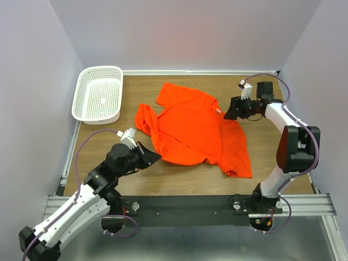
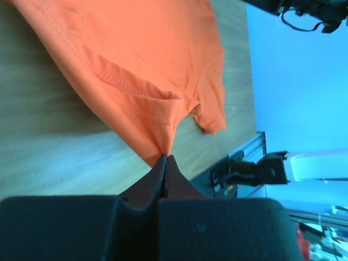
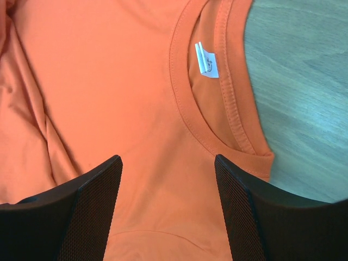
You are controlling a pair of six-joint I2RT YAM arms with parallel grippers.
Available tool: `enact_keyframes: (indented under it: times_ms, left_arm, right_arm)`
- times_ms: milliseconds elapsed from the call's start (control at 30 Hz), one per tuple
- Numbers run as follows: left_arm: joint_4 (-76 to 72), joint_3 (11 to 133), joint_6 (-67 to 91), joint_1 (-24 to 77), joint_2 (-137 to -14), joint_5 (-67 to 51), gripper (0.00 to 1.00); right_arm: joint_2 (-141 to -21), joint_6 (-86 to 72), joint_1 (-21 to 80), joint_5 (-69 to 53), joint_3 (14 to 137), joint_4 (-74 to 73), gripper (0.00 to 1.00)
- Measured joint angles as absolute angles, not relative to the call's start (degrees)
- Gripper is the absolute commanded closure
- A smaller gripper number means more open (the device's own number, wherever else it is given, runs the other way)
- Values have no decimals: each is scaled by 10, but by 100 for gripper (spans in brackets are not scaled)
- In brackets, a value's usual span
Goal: Fold and stack the t-shirts
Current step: Flatten the tshirt out
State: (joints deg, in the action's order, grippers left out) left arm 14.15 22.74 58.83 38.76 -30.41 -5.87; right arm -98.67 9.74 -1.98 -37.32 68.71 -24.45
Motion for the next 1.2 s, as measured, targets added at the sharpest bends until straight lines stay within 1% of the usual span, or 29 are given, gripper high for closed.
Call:
enact_keyframes:
  times_ms: [233,367,467,833,967,1200]
  left_arm:
    - [316,251,628,389,-213,-67,100]
    - [407,307,644,391,-174,-74,100]
    - [437,342,646,391,-168,-74,100]
    - [468,339,646,391,-161,-73,100]
    - [463,331,645,391,-158,-74,100]
    - [457,315,645,391,-159,-74,100]
  right_arm:
    - [-987,108,-20,-383,685,-245,23]
    - [-988,112,-20,-384,685,-244,23]
    - [-1007,112,-19,-384,698,-246,23]
    - [-1197,116,8,-368,877,-284,23]
    - [-1246,111,32,-363,922,-293,23]
    - [-1315,58,69,-352,1030,-301,25]
